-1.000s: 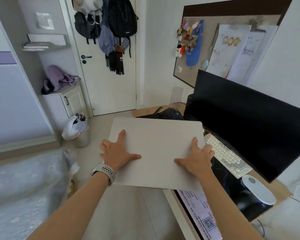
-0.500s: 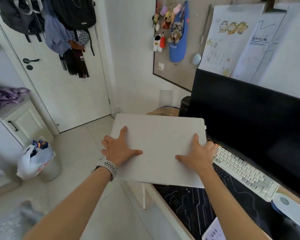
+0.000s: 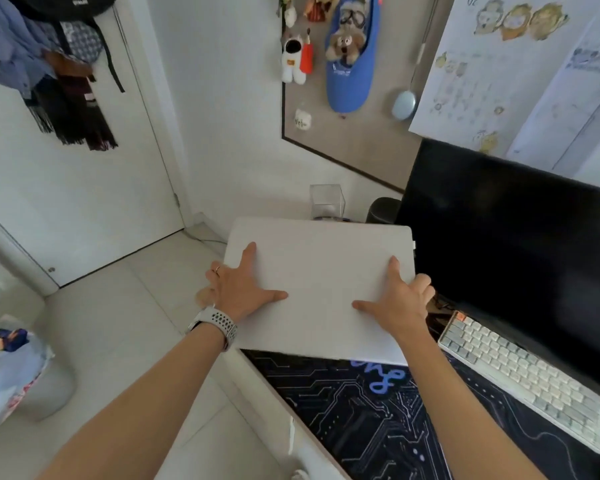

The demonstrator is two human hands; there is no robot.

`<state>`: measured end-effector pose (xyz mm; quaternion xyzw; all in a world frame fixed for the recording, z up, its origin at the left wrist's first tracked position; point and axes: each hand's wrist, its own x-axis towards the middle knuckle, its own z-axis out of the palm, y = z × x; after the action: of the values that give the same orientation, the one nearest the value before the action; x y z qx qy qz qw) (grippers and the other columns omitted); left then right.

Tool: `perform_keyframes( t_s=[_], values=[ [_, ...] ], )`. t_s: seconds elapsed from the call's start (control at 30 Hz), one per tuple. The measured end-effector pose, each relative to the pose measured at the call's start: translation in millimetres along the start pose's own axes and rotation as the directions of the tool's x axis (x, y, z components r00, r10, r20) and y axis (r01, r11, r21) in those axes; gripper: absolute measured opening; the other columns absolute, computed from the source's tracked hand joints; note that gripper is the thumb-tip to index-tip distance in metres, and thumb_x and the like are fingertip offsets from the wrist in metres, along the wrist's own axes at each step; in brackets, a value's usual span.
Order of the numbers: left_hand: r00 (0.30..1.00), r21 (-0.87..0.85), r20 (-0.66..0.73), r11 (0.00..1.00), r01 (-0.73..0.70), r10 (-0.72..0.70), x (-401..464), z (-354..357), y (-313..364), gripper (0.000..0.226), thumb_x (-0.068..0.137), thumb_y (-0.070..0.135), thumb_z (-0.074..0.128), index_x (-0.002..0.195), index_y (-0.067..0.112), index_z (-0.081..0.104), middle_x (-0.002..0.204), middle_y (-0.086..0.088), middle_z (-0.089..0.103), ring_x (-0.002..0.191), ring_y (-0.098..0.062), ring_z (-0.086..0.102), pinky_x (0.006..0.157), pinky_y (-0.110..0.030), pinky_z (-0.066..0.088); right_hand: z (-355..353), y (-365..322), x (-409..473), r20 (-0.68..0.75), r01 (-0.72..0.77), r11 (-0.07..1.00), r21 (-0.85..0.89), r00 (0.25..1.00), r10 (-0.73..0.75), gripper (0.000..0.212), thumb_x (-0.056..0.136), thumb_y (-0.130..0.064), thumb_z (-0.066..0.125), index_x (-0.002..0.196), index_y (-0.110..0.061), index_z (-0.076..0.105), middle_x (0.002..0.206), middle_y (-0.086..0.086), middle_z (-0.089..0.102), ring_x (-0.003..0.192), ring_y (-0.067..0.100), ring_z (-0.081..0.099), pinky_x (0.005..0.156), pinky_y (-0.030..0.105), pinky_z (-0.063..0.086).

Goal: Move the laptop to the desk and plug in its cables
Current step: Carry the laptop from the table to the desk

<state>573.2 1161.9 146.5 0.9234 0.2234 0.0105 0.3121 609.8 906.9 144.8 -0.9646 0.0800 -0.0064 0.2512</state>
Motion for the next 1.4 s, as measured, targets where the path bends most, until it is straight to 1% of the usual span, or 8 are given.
perform_keyframes(
  t_s=[0.1,0.37,0.53,0.7,0.83,0.97,1.1,1.4],
  values=[
    [1.000,-0.010,0.025,1.000,-0.013,0.013,34,6,2,0.116,0.052,0.061,0.082,0.143,0.044,0.012,0.139,-0.029,0.017,0.129,-0.041,0.015,0.102,-0.058,0.026,18,-9,27,0.002,-0.026,0.999,-0.019,1.000,0.026,0.101,0.059,-0.053,0.079,0.133,-0.037,0.012,0.127,0.012,0.019,0.118,0.033,0.022,0.095,0.055,0.042],
    [0.997,0.016,0.081,1.000,0.000,-0.001,103,17,8,0.116,0.048,0.062,0.083,0.139,0.050,0.011,0.142,-0.029,0.016,0.132,-0.043,0.014,0.101,-0.064,0.024,51,-19,69,-0.020,-0.083,0.997,-0.001,0.996,0.083,0.103,0.058,-0.052,0.081,0.135,-0.037,0.014,0.128,0.014,0.018,0.116,0.036,0.023,0.094,0.056,0.041],
    [0.993,-0.030,0.119,1.000,-0.008,0.011,127,26,1,0.112,0.050,0.055,0.085,0.137,0.051,0.014,0.139,-0.026,0.020,0.130,-0.040,0.016,0.100,-0.061,0.027,68,-22,74,-0.048,-0.132,0.991,-0.030,0.990,0.131,0.105,0.058,-0.050,0.081,0.136,-0.037,0.012,0.132,0.015,0.017,0.119,0.037,0.022,0.097,0.054,0.040],
    [0.982,-0.086,0.185,0.996,-0.008,0.024,133,38,-13,0.103,0.058,0.047,0.084,0.138,0.049,0.018,0.136,-0.025,0.020,0.128,-0.037,0.014,0.101,-0.054,0.028,82,-16,65,-0.028,-0.171,0.985,-0.008,0.985,0.171,0.105,0.058,-0.046,0.084,0.135,-0.036,0.014,0.132,0.014,0.016,0.119,0.036,0.020,0.096,0.053,0.037],
    [0.976,-0.128,0.217,0.992,0.002,0.027,129,48,-27,0.103,0.059,0.043,0.084,0.138,0.048,0.018,0.136,-0.026,0.021,0.129,-0.038,0.013,0.103,-0.055,0.026,93,-11,55,-0.039,-0.180,0.984,0.000,0.983,0.179,0.101,0.059,-0.041,0.084,0.133,-0.037,0.017,0.132,0.015,0.017,0.117,0.035,0.021,0.095,0.052,0.040],
    [0.966,-0.176,0.245,0.984,-0.035,0.079,120,56,-37,0.101,0.066,0.032,0.084,0.144,0.037,0.020,0.134,-0.015,0.036,0.127,-0.032,0.022,0.104,-0.046,0.027,103,-4,47,-0.055,-0.166,0.986,-0.028,0.985,0.164,0.101,0.059,-0.042,0.084,0.134,-0.038,0.017,0.133,0.017,0.018,0.117,0.035,0.022,0.093,0.051,0.041],
    [0.960,-0.195,0.260,0.979,-0.054,0.105,115,66,-49,0.101,0.066,0.027,0.085,0.145,0.031,0.022,0.139,-0.006,0.041,0.126,-0.030,0.031,0.108,-0.047,0.027,113,5,39,-0.031,-0.164,0.986,-0.009,0.986,0.163,0.099,0.060,-0.040,0.084,0.134,-0.038,0.017,0.135,0.017,0.017,0.120,0.036,0.020,0.094,0.052,0.039],
    [0.960,-0.151,0.265,0.987,-0.057,0.096,121,89,-54,0.095,0.067,0.028,0.083,0.141,0.035,0.024,0.131,-0.005,0.047,0.124,-0.031,0.029,0.104,-0.047,0.028,129,25,36,-0.002,-0.206,0.978,0.026,0.979,0.206,0.096,0.061,-0.039,0.084,0.133,-0.039,0.020,0.137,0.014,0.014,0.124,0.036,0.017,0.095,0.053,0.042]
  ],
)
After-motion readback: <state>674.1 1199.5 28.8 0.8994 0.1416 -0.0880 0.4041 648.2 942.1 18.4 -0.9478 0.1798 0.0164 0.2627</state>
